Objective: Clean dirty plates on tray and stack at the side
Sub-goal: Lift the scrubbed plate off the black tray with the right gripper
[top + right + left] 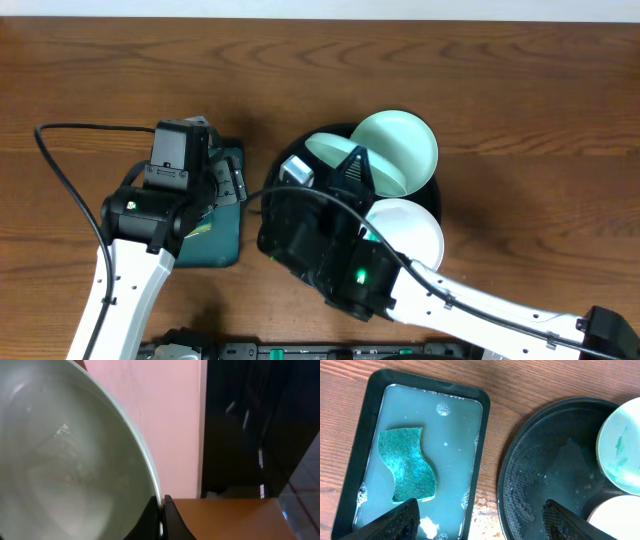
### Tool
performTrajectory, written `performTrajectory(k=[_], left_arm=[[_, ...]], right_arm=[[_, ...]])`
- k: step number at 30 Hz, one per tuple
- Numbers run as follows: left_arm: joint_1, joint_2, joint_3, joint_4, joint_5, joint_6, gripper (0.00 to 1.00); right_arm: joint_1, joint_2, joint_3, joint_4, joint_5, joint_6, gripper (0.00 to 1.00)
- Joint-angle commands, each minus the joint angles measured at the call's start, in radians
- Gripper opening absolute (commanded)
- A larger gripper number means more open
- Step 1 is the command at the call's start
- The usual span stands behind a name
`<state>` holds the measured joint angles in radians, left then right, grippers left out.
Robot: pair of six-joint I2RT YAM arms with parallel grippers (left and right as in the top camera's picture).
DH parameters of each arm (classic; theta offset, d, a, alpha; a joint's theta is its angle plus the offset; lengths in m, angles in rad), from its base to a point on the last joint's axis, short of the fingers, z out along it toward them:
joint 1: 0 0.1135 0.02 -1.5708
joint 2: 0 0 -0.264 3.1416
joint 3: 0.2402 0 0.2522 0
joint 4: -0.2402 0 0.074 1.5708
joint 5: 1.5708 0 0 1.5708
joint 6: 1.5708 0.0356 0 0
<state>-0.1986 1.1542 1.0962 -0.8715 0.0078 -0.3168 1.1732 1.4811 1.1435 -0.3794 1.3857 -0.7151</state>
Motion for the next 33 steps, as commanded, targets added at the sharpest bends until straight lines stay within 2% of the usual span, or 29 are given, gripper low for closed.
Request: performTrajectory(k=[1,3,7,10,12,15,17,20,23,26,30,33], left_arm=[[-0.004,0.002,0.0,-0.002,-0.019,-0.001,0.79],[-0.004,0.002,0.0,-0.002,-0.019,-0.001,0.79],[-0.004,0.002,0.0,-0.008,-0.019,-0.001,0.79],[-0.004,0.002,-0.001,-0.003,-0.019,-0.001,0.79],[-0.004,0.002,-0.001,-0.007,-0.019,-0.001,0.79],[-0.004,0.002,-0.002,-0.004,-0.019,-0.001,0.79],[-0.004,0.002,-0.002,-0.002,-0.019,-0.001,0.79],[-0.004,0.002,-0.005,0.001,-0.019,-0.001,0.79],[-0.004,0.002,-0.006,0.005,-0.019,-0.001,0.79],[-0.004,0.002,-0.006,0.005,-0.019,-0.002,0.79],[-0.004,0.002,-0.006,0.002,-0.019,-0.002,0.79],[-0.004,0.002,-0.006,0.001,-0.019,-0.002,0.79]], right_arm=[[0.026,-0.008,0.01,0.005,-0.003,-0.011,0.01],[0.002,-0.004,0.008,-0.002,-0.072,0.034,0.01],[0.035,0.004,0.008,0.027,0.038,0.045,0.01],[0.018,0.006,0.008,-0.039,-0.124,0.157,0.01],[0.043,0.002,0.008,-0.034,-0.014,0.179,0.01],[0.018,0.002,0.008,-0.1,-0.193,0.276,0.01],[0.016,0.0,0.008,-0.126,-0.068,0.304,0.01],[-0.003,-0.004,0.008,-0.136,-0.162,0.321,0.01],[-0.011,-0.018,0.008,-0.142,-0.134,0.399,0.01],[-0.067,-0.024,0.008,-0.213,-0.413,0.604,0.01],[-0.266,-0.021,0.007,-0.308,-0.768,0.915,0.01],[-0.433,-0.028,0.008,-0.333,-0.978,1.008,0.01]])
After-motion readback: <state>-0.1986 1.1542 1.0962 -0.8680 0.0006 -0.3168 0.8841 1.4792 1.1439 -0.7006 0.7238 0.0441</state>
